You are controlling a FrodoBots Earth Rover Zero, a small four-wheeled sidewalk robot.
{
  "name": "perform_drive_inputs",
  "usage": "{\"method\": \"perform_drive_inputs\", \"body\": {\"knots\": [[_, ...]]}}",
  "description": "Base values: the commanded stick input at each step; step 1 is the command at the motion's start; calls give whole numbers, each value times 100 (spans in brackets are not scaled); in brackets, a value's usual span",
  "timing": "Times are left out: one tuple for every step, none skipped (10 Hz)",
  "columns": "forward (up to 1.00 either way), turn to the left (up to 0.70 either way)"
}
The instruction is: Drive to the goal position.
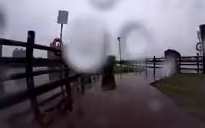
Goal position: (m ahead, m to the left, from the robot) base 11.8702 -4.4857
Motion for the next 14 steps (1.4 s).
{"method": "perform_drive_inputs", "body": {"knots": [[100,-14],[100,-14],[100,-14],[100,-14],[100,-14],[100,-14],[100,-14],[100,-14],[100,-14],[100,-14],[100,-17],[100,-17],[100,-18],[100,-24]]}}
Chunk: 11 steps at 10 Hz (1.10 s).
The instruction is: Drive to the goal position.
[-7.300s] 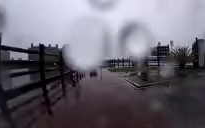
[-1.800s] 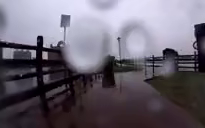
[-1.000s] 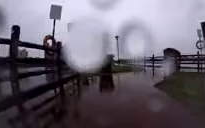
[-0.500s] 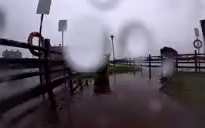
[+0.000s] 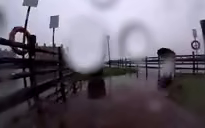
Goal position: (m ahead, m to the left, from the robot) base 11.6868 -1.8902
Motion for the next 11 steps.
{"method": "perform_drive_inputs", "body": {"knots": [[100,-25],[100,-26],[100,-26],[100,-26],[100,-26],[100,-26],[100,-26],[100,-26],[100,-26],[100,-26],[100,-26]]}}
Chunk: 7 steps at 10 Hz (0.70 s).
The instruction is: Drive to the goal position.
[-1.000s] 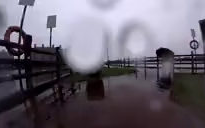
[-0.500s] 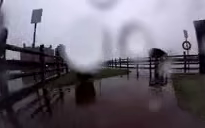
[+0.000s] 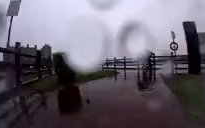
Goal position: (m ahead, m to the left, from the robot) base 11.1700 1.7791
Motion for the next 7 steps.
{"method": "perform_drive_inputs", "body": {"knots": [[100,-26],[100,-26],[100,-26],[100,-26],[100,-26],[100,-26],[100,-25]]}}
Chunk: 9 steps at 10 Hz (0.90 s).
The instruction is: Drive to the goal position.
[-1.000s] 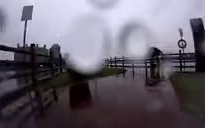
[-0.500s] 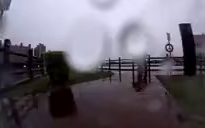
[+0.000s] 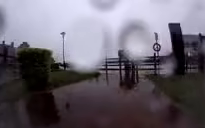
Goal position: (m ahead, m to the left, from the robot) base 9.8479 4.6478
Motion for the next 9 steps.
{"method": "perform_drive_inputs", "body": {"knots": [[100,-5],[100,0],[100,0],[100,0],[100,0],[100,0],[100,0],[100,0],[100,0]]}}
